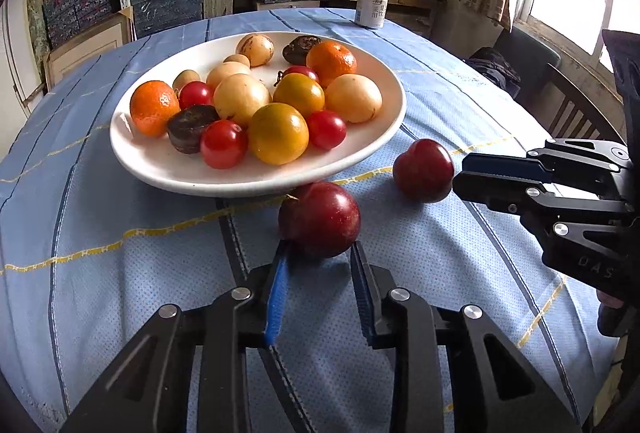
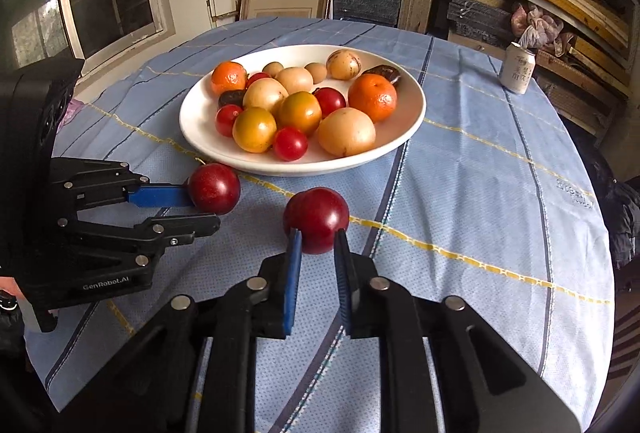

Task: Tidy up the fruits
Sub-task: 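Grasp a red plum with the left tool while the right tool grasps the other red plum, then carry both red plums onto the white plate and open both tools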

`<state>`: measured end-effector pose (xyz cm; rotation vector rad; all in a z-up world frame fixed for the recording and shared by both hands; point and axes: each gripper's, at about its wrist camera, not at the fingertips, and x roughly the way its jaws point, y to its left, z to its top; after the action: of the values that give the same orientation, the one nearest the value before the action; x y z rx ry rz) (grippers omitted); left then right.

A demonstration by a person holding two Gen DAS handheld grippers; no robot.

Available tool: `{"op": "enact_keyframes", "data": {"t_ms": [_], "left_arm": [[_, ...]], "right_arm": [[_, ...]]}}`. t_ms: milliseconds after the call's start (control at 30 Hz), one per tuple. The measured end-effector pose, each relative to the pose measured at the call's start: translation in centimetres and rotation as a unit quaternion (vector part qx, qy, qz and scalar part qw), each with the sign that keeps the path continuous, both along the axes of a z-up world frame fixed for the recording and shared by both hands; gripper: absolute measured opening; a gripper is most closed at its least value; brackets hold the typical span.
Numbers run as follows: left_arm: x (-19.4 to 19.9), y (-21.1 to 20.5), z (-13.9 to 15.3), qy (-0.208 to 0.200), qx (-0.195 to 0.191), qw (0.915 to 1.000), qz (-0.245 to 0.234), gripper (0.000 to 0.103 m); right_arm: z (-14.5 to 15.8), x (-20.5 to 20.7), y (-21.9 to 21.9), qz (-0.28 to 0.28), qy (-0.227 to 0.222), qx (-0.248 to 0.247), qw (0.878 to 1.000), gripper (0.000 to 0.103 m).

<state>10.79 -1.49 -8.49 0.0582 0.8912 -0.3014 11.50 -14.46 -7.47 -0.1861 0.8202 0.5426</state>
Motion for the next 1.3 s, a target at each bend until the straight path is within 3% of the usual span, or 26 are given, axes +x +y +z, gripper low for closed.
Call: {"op": "enact_keyframes", "data": {"t_ms": [100,133,167,200,233,267,400,567,633,667,733,767,1300], "left_arm": [[-0.1,-0.2,0.0,-0.005,0.010,0.9999,-0.001,0.033],[-0.1,-0.2,0.0,-0.006,0.010,0.9999,0.001,0.033],[0.0,-0.2,0.1,-0.004,0.008,0.9999,0.003,0.045],[0.1,-0.2,0.2,-0.006,0.010,0.9999,0.011,0.077],[0.1,-0.2,0.3,-0.011,0.014,0.9997,0.018,0.091],[0.0,-0.3,0.5,-0.020,0.017,0.9995,0.020,0.097],[0.3,-0.8,0.7,-0.027,0.037,0.9988,0.019,0.097],[0.8,-0.6,0.2,-0.016,0.010,0.9996,0.023,0.093],[0.6,-0.9,0.3,-0.018,-0.001,0.9998,0.010,0.080],[0.6,-1.2,0.3,-0.018,-0.004,0.9998,0.003,0.064],[0.5,-1.6,0.3,-0.015,-0.005,0.9999,-0.004,0.052],[0.5,-1.7,0.2,-0.013,-0.007,0.9998,-0.010,0.041],[-0.4,-2.0,0.9,-0.019,-0.009,0.9996,-0.017,0.038]], "right_arm": [[-0.2,0.3,0.1,0.003,0.008,0.008,1.000,0.021],[-0.4,0.5,0.3,0.004,0.011,0.007,1.000,0.027],[-0.6,0.6,0.6,0.005,0.011,0.001,1.000,0.037],[-0.8,0.8,0.8,0.006,0.011,-0.005,1.000,0.042],[-1.0,0.9,1.1,0.011,0.012,-0.007,1.000,0.044],[-1.2,1.1,1.4,0.010,0.014,-0.012,1.000,0.044],[-2.0,2.2,1.6,0.002,0.020,-0.008,1.000,0.044],[-2.1,2.7,1.7,-0.002,0.020,-0.010,1.000,0.040],[-2.1,2.5,1.6,-0.008,0.018,-0.014,1.000,0.039],[-2.1,2.4,1.5,-0.009,0.022,-0.007,1.000,0.039],[-2.0,2.2,1.3,-0.014,0.023,-0.003,1.000,0.039],[-1.9,2.0,1.2,-0.014,0.021,-0.002,1.000,0.039],[-0.7,0.2,-1.5,-0.038,0.015,0.011,0.999,0.039]]}}
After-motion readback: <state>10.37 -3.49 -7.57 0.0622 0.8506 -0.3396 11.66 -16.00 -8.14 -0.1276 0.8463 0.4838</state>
